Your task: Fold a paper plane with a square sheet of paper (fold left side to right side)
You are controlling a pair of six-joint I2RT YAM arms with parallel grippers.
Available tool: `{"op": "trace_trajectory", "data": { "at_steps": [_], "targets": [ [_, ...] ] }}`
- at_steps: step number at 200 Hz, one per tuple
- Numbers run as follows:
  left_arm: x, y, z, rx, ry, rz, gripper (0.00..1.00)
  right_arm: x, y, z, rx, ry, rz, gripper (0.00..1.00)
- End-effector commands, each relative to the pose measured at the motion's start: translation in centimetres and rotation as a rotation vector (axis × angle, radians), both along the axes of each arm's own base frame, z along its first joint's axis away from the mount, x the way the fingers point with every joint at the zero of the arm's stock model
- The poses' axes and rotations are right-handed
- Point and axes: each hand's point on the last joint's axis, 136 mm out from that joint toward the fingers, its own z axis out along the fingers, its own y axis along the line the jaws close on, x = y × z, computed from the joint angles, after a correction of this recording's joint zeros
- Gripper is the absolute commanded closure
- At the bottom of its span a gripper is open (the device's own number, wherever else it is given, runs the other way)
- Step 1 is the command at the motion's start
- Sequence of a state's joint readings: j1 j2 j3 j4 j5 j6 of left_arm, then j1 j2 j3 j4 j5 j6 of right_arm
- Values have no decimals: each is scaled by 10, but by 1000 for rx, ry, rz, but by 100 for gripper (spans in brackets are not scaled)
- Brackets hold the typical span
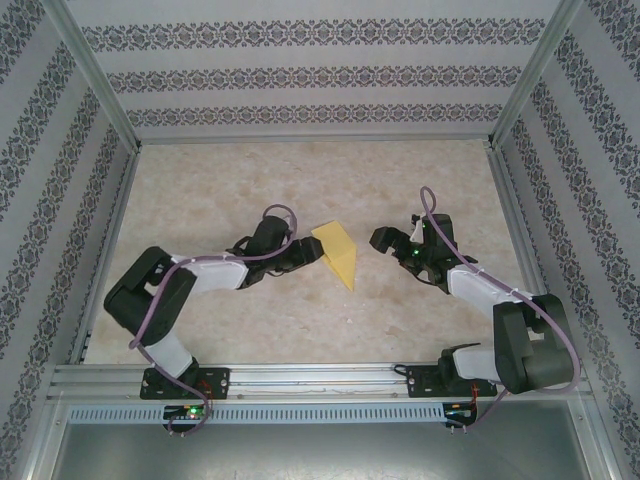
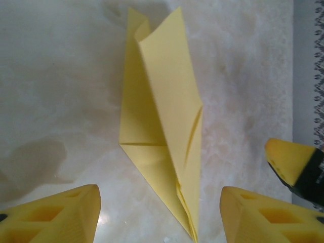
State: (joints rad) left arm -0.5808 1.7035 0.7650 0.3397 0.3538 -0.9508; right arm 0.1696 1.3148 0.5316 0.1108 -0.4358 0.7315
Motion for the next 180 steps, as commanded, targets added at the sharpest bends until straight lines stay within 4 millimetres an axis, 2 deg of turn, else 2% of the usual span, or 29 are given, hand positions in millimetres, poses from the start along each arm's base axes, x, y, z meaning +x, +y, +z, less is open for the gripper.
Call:
{"op": "trace_trajectory", "data": {
  "at_steps": [1,36,53,79,118,159,180],
  "targets": [
    [27,-17,18,-60,-75,25,39,-1,1,-2,16,-5,8,2],
    [45,-34,5,-93,-48,-3,50,-2,1,-1,16,-12,14,2],
    [50,-38,-2,-90,-36,-19,62,-2,2,1,18,-20,23,2],
    [52,-41,2,-76,-55,-45,81,-3,6,5,27,-41,53,5],
    [38,-32,21,-67,-108,-132,93,-7,21,15,74,-91,180,10],
    [11,-16,50,-168,-159,-283,94,-15,54,30,181,-171,370,9],
    [-4,-7,59,-189,-176,-352,94,-20,75,31,186,-196,471,8]
  ]
}}
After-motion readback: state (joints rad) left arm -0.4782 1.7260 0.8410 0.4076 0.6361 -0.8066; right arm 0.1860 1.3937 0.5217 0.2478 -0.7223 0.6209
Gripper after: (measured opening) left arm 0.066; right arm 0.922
